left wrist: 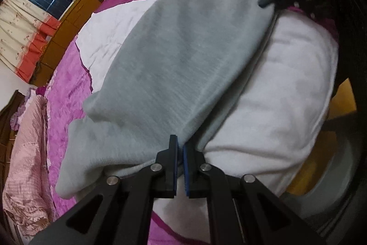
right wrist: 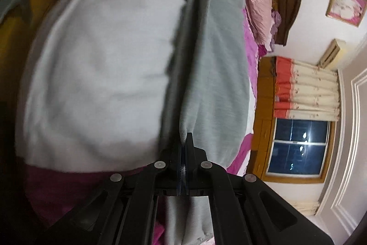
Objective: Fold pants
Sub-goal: 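Lift the waistband with both grippers and fold it over onto the cuffs, then open both grippers and release the folded sweatpants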
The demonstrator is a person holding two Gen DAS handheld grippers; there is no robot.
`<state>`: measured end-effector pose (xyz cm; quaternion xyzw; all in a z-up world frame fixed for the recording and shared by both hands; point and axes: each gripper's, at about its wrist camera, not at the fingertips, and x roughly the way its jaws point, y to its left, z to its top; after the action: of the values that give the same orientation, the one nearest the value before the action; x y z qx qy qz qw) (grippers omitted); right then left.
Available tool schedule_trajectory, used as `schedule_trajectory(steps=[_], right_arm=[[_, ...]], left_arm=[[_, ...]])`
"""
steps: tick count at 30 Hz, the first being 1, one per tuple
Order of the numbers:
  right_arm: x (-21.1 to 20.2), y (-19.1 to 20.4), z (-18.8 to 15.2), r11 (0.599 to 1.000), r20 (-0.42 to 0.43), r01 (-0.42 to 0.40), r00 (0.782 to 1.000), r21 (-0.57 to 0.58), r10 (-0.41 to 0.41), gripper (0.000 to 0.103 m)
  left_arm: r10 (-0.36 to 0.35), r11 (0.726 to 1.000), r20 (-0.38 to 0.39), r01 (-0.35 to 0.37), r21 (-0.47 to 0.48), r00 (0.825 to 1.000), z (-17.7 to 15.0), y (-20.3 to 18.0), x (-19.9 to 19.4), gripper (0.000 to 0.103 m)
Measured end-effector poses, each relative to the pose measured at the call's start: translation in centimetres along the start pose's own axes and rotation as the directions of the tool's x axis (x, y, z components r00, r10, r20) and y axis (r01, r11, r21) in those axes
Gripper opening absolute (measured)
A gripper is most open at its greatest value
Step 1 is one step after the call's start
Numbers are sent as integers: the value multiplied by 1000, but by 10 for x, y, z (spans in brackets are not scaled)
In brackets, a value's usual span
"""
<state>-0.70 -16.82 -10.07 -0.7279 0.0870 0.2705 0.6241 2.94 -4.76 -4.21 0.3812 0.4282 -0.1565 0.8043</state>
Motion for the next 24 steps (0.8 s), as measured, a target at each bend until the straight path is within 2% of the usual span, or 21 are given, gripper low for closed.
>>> schedule_trajectory(steps=[8,10,12,13,14,15,16,17,18,19,20,21,22,24], right_arm=[[10,6,3,1000,-23,-29,999,-7,29,0],[10,1,3,999,-19,-36,999,27,36,0],[6,-12,2,991,-15,-68,997,112,71,0],[2,-19,0,981,-11,-90,996,172,94,0],[-1,-28,-2,964,-3,-117,993,238,121,3],[-7,-40,-7,929,17,-157,987,335,160,5],[-11,-50,-12,893,37,-186,981,409,188,9],[-14,-62,-19,838,61,-218,974,500,217,13],[-17,-75,-30,762,87,-246,966,599,243,15],[-20,-85,-42,683,110,-263,959,681,261,17],[-21,-93,-56,596,133,-278,952,753,276,18],[-23,-101,-74,484,160,-288,944,826,290,18],[-21,-109,-89,388,178,-289,938,875,296,19],[-19,-114,-133,167,182,-240,936,956,301,21]], left_arm=[[24,999,-40,-23,23,999,8,-6,17,5],[4,1000,-55,-5,-27,999,8,-1,13,7],[-64,990,-63,56,-129,996,9,12,6,13],[-104,979,-61,92,-184,993,9,19,2,20],[-155,959,-56,136,-247,986,10,27,-2,32],[-231,922,-31,208,-327,972,9,36,-7,39],[-286,884,2,265,-384,958,10,43,-11,52],[-316,856,26,297,-422,948,11,47,-14,56],[-354,806,70,342,-484,933,13,54,-18,56],[-369,782,91,362,-507,925,15,56,-20,56],[-383,751,128,389,-534,915,20,59,-21,56],[-378,735,152,395,-550,913,25,60,-21,56],[-363,728,167,391,-563,917,30,60,-20,58],[-307,732,176,350,-585,936,43,58,-13,58]])
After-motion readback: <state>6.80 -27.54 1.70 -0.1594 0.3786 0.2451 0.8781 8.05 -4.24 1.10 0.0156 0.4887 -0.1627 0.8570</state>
